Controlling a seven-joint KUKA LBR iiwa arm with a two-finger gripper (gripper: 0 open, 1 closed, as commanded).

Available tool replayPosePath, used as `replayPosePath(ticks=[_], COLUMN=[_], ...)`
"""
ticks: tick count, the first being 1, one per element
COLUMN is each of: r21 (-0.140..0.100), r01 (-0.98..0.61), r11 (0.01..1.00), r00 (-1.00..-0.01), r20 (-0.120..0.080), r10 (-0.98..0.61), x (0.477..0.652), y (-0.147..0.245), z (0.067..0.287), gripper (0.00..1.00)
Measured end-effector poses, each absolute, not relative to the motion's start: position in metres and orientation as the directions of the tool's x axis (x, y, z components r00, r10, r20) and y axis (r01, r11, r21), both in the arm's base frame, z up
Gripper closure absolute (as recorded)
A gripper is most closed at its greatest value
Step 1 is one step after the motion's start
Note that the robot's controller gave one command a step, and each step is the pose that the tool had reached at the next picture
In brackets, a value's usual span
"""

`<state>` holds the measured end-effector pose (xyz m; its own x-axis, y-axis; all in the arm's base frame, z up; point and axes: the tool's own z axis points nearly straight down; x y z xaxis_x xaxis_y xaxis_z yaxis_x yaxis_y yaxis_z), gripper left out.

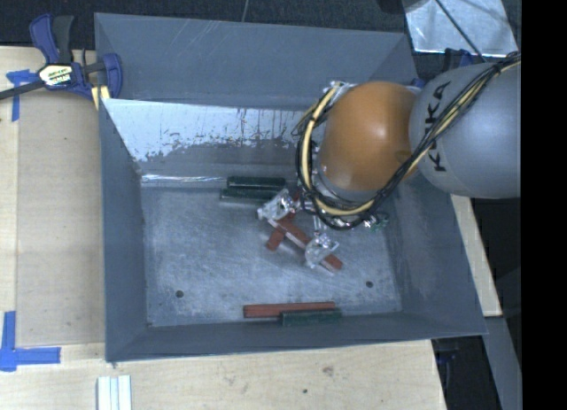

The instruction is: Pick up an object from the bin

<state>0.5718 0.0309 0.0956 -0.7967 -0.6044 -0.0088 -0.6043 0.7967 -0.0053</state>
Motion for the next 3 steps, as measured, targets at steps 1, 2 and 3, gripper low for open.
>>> replayPosePath(ticks=[1, 2, 3], r21=[0.014, 0.014, -0.002], r01=[-0.791, -0.79, -0.819], r11=[0.612, 0.613, 0.573], r00=[-0.612, -0.613, -0.573], r20=[0.003, 0.003, -0.004], r10=[-0.791, -0.79, -0.819], x=[0.628, 0.628, 0.627], y=[0.028, 0.028, 0.028], z=[0.077, 0.078, 0.233], gripper=[1.0, 1.0, 1.0])
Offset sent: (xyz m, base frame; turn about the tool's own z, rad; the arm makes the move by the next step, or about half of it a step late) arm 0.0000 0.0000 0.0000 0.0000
